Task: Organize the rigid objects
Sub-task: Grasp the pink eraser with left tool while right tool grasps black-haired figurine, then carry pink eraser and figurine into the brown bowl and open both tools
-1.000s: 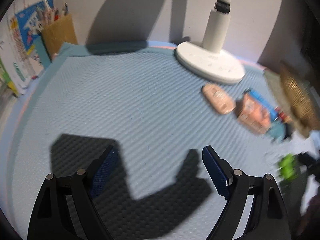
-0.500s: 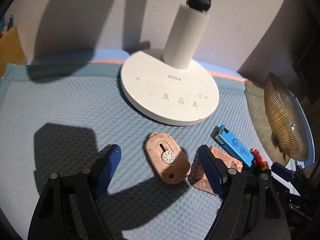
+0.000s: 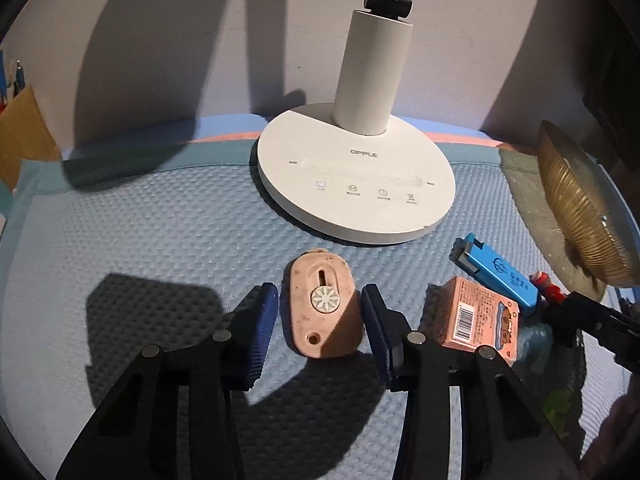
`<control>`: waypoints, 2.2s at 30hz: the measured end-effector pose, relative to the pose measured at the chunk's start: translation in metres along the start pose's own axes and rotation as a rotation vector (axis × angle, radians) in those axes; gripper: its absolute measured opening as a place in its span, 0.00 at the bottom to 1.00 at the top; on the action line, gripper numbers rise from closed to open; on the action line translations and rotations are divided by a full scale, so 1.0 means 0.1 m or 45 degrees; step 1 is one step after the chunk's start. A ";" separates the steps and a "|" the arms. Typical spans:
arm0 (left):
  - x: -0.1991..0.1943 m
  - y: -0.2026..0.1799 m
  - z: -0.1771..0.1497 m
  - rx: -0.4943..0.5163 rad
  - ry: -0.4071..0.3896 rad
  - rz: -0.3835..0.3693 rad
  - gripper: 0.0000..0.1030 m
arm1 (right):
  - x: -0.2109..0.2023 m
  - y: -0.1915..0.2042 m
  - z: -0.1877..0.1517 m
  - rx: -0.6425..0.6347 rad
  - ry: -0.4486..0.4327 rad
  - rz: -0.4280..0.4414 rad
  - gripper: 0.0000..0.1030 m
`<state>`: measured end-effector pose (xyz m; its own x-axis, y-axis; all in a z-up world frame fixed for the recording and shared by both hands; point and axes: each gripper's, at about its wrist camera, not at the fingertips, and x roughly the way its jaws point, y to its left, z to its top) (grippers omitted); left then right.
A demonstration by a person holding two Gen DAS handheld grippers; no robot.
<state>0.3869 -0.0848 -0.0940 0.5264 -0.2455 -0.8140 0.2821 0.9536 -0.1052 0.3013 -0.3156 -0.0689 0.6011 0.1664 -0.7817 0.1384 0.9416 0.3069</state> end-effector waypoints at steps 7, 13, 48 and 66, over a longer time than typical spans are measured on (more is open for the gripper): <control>0.05 -0.22 -0.03 0.109 -0.047 0.110 0.35 | 0.16 0.15 0.00 -0.102 0.014 -0.089 0.44; -0.12 -0.10 -0.08 0.053 -0.062 -0.040 0.30 | -0.05 0.15 -0.04 -0.123 -0.045 -0.049 0.30; -0.81 -0.53 -1.31 0.207 -0.022 0.012 0.32 | -0.72 0.13 -1.29 -0.258 -0.007 -0.132 0.36; -1.47 -1.75 0.35 0.309 -0.370 -0.363 0.31 | -2.24 -0.59 0.09 -0.055 -0.485 -0.332 0.33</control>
<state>0.2887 -0.2214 0.0643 0.5935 -0.5631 -0.5751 0.6090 0.7813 -0.1366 0.1655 -0.4112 0.0935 0.7982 -0.1897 -0.5718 0.2956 0.9504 0.0973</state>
